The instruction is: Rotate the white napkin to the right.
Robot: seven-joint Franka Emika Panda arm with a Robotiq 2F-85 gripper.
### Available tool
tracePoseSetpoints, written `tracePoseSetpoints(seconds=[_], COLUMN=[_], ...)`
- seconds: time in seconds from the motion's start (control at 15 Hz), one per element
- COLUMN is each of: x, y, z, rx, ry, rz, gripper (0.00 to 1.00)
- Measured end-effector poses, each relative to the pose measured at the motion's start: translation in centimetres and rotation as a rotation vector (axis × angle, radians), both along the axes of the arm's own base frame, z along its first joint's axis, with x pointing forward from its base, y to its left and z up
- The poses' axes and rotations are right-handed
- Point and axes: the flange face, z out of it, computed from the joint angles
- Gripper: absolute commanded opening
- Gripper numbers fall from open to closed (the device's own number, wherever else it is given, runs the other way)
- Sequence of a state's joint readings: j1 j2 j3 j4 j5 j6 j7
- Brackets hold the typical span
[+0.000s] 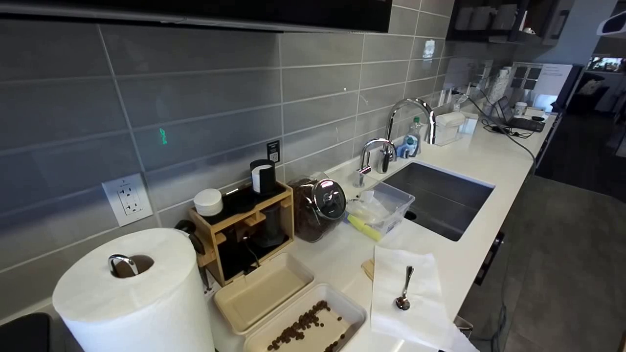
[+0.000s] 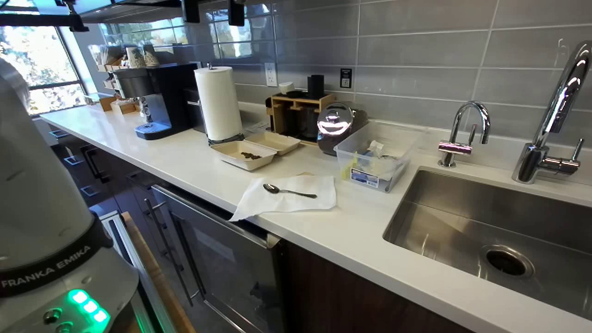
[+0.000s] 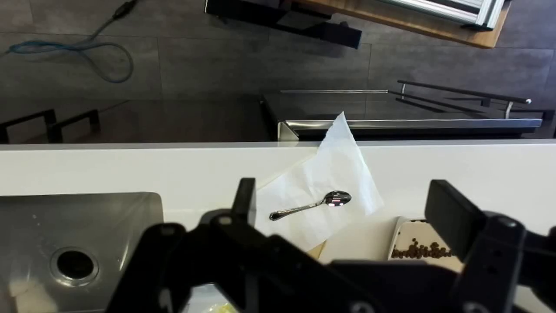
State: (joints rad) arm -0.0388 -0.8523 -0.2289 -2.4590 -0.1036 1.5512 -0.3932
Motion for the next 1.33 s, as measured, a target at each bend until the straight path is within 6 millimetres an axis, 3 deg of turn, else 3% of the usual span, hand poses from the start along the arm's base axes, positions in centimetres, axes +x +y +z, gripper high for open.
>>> tracePoseSetpoints(seconds=[0.27,0.53,0.93,1.33], x=[0.4,3.0,8.1,12.0], y=[0.2,1.9,8.2,13.3], z=[-0.6,-4.3,-11.5,-16.1], rx=[0.025,0.092,0.101,0.004], ry=[0.003,0.008,-0.036,-0.128], rz=[-0.040,-0.111,-0.071,0.047], gripper=[1.00,1.00,1.00,1.00])
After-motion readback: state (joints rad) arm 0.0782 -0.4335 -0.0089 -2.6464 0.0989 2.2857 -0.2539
